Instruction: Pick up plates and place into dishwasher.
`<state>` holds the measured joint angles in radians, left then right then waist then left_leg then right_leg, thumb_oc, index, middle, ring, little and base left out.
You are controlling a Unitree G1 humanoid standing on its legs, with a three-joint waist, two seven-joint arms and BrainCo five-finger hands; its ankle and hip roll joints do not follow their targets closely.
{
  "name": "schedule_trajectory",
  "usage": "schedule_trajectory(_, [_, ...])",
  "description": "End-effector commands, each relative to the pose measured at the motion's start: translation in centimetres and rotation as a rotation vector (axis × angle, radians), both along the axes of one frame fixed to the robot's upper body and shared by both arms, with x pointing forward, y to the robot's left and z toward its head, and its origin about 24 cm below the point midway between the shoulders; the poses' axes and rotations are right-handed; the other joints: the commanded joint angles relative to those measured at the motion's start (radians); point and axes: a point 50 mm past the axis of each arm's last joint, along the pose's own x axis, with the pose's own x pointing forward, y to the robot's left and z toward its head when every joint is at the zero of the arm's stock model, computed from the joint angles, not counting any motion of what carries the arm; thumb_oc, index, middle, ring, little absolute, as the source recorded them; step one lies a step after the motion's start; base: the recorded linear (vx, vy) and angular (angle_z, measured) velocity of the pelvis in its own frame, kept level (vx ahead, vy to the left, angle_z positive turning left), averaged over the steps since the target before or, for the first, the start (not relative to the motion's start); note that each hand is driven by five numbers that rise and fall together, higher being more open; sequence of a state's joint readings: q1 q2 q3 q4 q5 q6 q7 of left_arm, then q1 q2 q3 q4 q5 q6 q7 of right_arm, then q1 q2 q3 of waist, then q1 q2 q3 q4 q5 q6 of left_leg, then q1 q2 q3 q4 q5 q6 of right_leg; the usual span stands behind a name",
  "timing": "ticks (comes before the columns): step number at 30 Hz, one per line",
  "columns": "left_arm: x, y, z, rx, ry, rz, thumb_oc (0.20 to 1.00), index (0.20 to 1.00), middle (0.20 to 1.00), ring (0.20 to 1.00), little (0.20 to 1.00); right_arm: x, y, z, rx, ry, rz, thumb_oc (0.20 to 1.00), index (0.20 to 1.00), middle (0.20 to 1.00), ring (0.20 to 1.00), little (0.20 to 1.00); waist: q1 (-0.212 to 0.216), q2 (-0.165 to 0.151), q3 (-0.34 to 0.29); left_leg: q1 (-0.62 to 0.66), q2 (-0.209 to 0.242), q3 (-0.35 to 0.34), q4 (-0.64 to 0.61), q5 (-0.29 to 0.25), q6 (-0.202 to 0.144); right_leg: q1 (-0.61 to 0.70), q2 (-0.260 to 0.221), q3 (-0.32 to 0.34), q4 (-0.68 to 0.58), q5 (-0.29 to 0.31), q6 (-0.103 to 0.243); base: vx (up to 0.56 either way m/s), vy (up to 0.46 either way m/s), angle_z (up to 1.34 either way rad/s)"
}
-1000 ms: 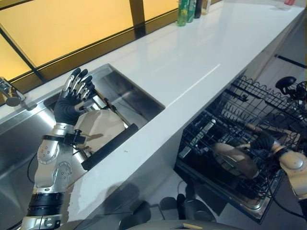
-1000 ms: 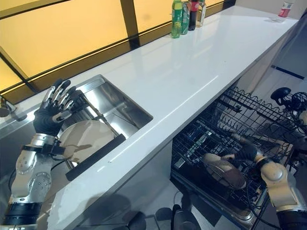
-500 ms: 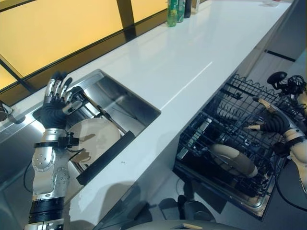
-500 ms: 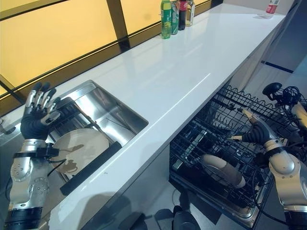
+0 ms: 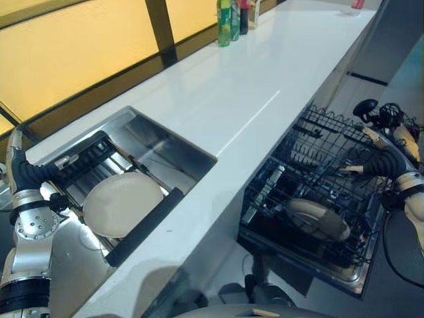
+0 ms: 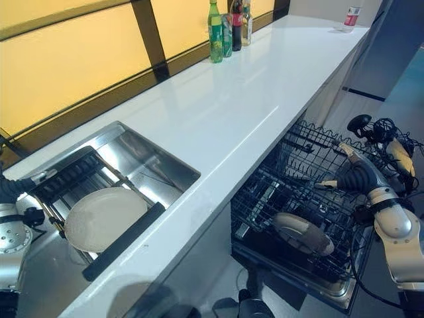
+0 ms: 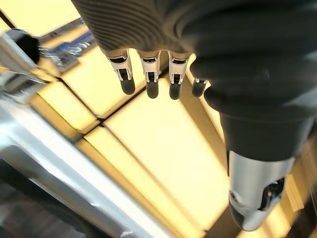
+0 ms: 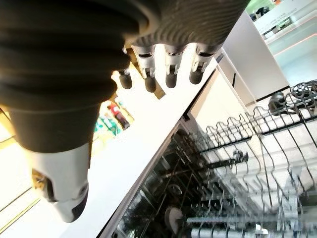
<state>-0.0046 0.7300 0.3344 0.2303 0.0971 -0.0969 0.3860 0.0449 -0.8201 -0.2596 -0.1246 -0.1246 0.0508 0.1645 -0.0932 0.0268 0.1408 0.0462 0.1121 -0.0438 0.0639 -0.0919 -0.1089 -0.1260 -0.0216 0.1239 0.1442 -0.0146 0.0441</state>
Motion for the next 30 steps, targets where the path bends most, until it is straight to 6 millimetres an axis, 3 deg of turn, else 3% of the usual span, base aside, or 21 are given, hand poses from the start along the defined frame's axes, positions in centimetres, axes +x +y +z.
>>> schedule_trajectory(1, [1.1, 0.4, 2.3, 0.109, 0.013, 0.010, 1.000, 1.000, 1.000, 1.000, 1.000, 0.2, 1.5, 3.0, -0.029, -0.144, 0.078, 1.000, 1.000, 1.000, 1.000, 1.000, -0.009, -0.007, -0.045, -0.085, 0.052, -0.014, 0.015, 0.083, -0.024, 0.129, -0.055, -0.017, 0.001, -0.105, 0.047, 0.07, 0.072, -0.04])
schedule_trajectory(6, [1.7, 0.2, 1.6, 0.086, 0.144, -0.058, 1.000, 1.000, 1.000, 1.000, 1.000, 0.2, 1.7, 2.6, -0.012, -0.134, 0.078, 1.000, 1.000, 1.000, 1.000, 1.000, -0.011, -0.007, -0.057, -0.050, 0.036, 0.008, -0.015, 0.068, -0.012, 0.132, -0.088, -0.027, -0.026, -0.082, 0.078, 0.06, 0.053, -0.04])
schedule_trajectory(10, [2.4, -1.2, 0.6, -0.010, 0.255, -0.253, 1.000, 1.000, 1.000, 1.000, 1.000, 0.1, 1.9, 2.3, -0.013, -0.120, 0.083, 1.000, 1.000, 1.000, 1.000, 1.000, -0.012, -0.003, -0.052, -0.041, 0.031, 0.017, -0.022, 0.060, -0.004, 0.133, -0.097, -0.026, -0.032, -0.076, 0.090, 0.01, 0.014, -0.02])
schedule_trajectory(15, [2.1, -1.1, -2.7, -0.176, 0.517, -0.373, 1.000, 1.000, 1.000, 1.000, 1.000, 0.2, 1.9, 2.4, -0.027, -0.108, 0.082, 1.000, 1.000, 1.000, 1.000, 1.000, -0.010, 0.012, -0.040, -0.036, 0.030, 0.021, -0.026, 0.060, 0.001, 0.135, -0.103, -0.035, -0.039, -0.070, 0.097, -0.01, 0.029, -0.05])
schedule_trajectory(19, [0.6, 0.6, -5.3, -0.210, 0.770, -0.303, 1.000, 1.000, 1.000, 1.000, 1.000, 0.3, 1.6, 2.7, -0.041, -0.108, 0.075, 1.000, 1.000, 1.000, 1.000, 1.000, -0.004, 0.023, -0.031, -0.040, 0.031, 0.017, -0.027, 0.066, 0.002, 0.137, -0.107, -0.049, -0.046, -0.064, 0.100, -0.01, 0.013, -0.02])
schedule_trajectory(30, [-0.9, 3.7, -6.7, -0.115, 0.982, -0.064, 1.000, 1.000, 1.000, 1.000, 1.000, 0.5, 1.4, 3.6, -0.053, -0.111, 0.076, 1.000, 1.000, 1.000, 1.000, 1.000, -0.002, 0.025, -0.023, -0.049, 0.031, 0.003, -0.023, 0.066, -0.001, 0.145, -0.105, -0.084, -0.048, -0.077, 0.092, 0.02, 0.009, 0.00])
